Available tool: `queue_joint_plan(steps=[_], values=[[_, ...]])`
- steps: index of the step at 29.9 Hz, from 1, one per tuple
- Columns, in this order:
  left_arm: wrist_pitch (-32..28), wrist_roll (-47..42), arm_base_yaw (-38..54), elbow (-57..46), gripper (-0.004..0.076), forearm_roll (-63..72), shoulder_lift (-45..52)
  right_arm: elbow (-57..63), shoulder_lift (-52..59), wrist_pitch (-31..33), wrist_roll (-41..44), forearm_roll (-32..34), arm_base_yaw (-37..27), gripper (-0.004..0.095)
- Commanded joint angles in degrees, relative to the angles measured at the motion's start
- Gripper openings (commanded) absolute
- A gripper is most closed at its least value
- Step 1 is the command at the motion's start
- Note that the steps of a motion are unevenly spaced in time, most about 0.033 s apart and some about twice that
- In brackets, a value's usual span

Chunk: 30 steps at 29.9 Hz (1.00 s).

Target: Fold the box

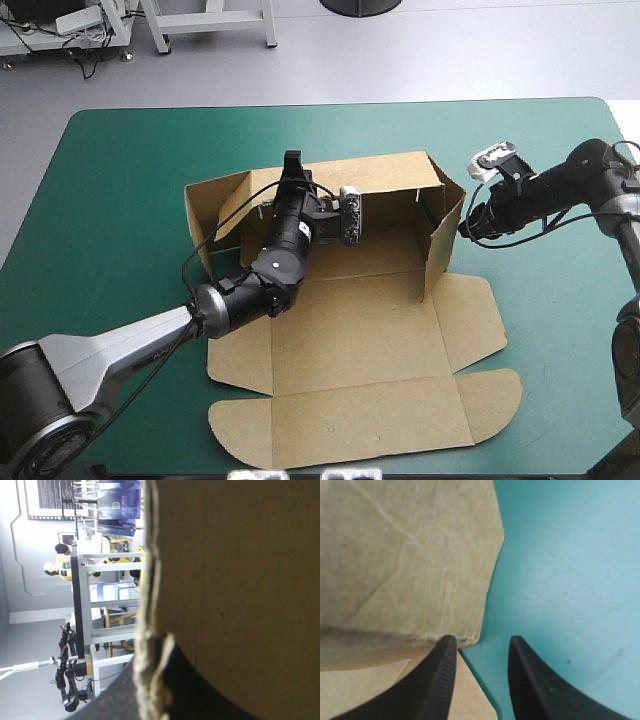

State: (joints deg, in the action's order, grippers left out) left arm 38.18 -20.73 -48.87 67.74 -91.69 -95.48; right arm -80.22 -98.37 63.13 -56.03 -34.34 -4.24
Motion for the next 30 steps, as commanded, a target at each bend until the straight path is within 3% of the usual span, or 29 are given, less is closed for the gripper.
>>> queue_joint_plan(steps=[1,12,17,22,30], values=[[0.56,-0.92,-0.41,1.57,-0.0009,-2.47,2.56,-1.32,3.0,2.54,-0.62,-1.84,-0.06,0.0341],[0.56,-0.92,-0.41,1.57,-0.0009,-2.47,2.56,-1.32,3.0,2.93,-9.79,-12.79,0.16,0.0342],[0.56,-2.51,-0.41,1.57,-0.0009,-2.47,2.56,-1.32,3.0,2.8,-10.36,-12.22,3.23,0.0342],[0.56,-3.76,-0.41,1.57,-0.0009,-2.47,2.56,-1.32,3.0,-3.22,-11.01,-11.82,6.38,0.0342],[0.45,-3.76,-0.41,1.57,-0.0009,-2.47,2.56,-1.32,3.0,-6.5,-10.51,-11.96,6.81,0.0335]])
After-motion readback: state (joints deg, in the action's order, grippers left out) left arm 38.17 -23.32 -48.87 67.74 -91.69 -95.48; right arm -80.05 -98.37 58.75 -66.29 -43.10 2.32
